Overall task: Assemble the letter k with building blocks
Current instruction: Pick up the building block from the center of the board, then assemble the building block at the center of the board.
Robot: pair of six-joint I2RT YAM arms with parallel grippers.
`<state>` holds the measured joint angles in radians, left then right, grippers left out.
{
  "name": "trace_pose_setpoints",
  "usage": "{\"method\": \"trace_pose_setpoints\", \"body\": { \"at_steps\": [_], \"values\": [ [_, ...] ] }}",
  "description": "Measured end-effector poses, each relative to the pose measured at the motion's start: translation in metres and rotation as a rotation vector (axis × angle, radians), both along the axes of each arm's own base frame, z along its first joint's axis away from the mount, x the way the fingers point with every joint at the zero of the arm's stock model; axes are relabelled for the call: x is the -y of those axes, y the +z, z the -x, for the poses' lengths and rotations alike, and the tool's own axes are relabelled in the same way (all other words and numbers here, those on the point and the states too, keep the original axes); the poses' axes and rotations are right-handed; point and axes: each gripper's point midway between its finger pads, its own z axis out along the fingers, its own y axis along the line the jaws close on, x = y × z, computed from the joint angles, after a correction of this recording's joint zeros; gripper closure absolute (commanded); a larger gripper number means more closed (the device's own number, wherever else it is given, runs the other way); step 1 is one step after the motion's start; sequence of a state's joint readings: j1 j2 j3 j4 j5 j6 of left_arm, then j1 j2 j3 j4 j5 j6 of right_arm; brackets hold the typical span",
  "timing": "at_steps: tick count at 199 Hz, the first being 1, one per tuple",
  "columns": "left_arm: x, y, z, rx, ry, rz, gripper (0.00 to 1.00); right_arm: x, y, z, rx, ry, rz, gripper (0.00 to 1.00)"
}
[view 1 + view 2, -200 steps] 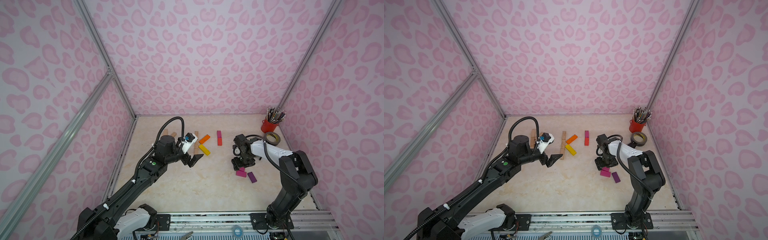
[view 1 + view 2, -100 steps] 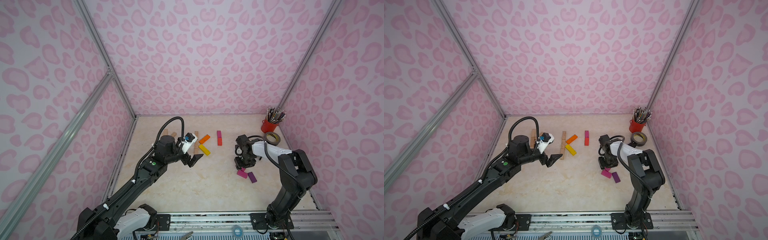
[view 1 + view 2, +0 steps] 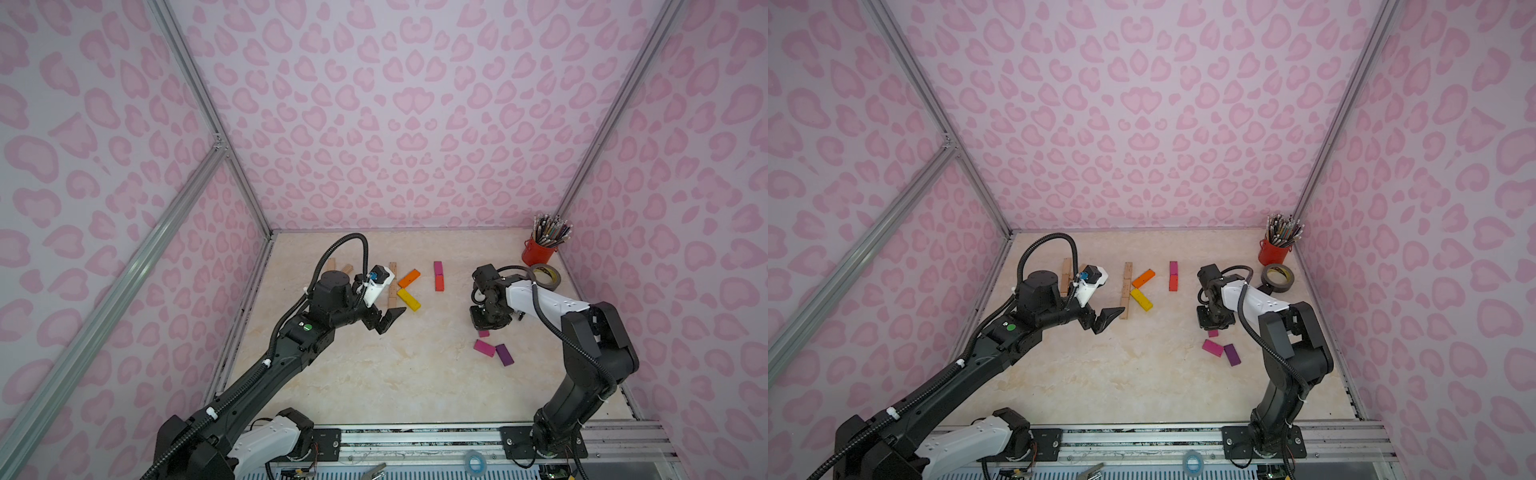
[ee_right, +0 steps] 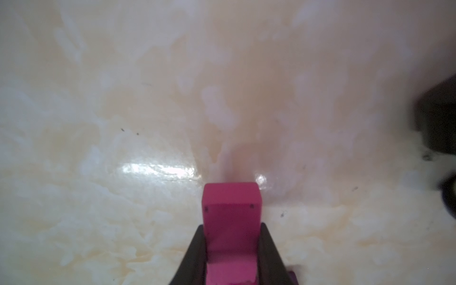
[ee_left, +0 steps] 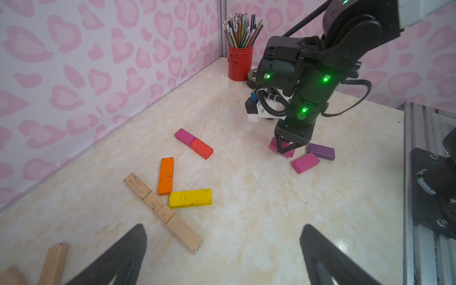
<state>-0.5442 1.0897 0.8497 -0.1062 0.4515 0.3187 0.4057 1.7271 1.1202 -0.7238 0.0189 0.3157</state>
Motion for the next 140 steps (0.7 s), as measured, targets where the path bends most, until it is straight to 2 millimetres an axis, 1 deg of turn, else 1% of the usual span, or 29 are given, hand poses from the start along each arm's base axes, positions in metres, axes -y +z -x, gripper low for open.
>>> {"method": "trace_pose_setpoints", "body": {
  "at_steps": [21, 33, 48, 65, 96, 140],
  "values": [
    [-0.002, -0.001, -0.002, 0.003, 0.016, -0.006, 0.01, -0.016, 0.013, -0.009, 0.053, -0.028, -0.001, 0.82],
    [-0.002, -0.001, -0.003, 0.004, 0.020, -0.008, 0.01, -0.028, 0.021, -0.015, 0.085, -0.047, -0.009, 0.82],
    [-0.003, 0.000, -0.003, 0.008, 0.025, -0.009, 0.01, -0.042, 0.025, -0.023, 0.111, -0.076, -0.017, 0.81],
    [-0.003, 0.001, -0.003, 0.013, 0.024, -0.007, 0.01, -0.058, 0.022, -0.030, 0.120, -0.100, -0.021, 0.81],
    [-0.003, 0.006, 0.001, 0.028, 0.013, -0.001, 0.01, -0.080, 0.012, -0.044, 0.121, -0.121, -0.021, 0.81],
    [-0.004, 0.008, 0.003, 0.040, 0.004, 0.001, 0.01, -0.101, 0.000, -0.064, 0.125, -0.123, -0.037, 0.81]
  ]
}}
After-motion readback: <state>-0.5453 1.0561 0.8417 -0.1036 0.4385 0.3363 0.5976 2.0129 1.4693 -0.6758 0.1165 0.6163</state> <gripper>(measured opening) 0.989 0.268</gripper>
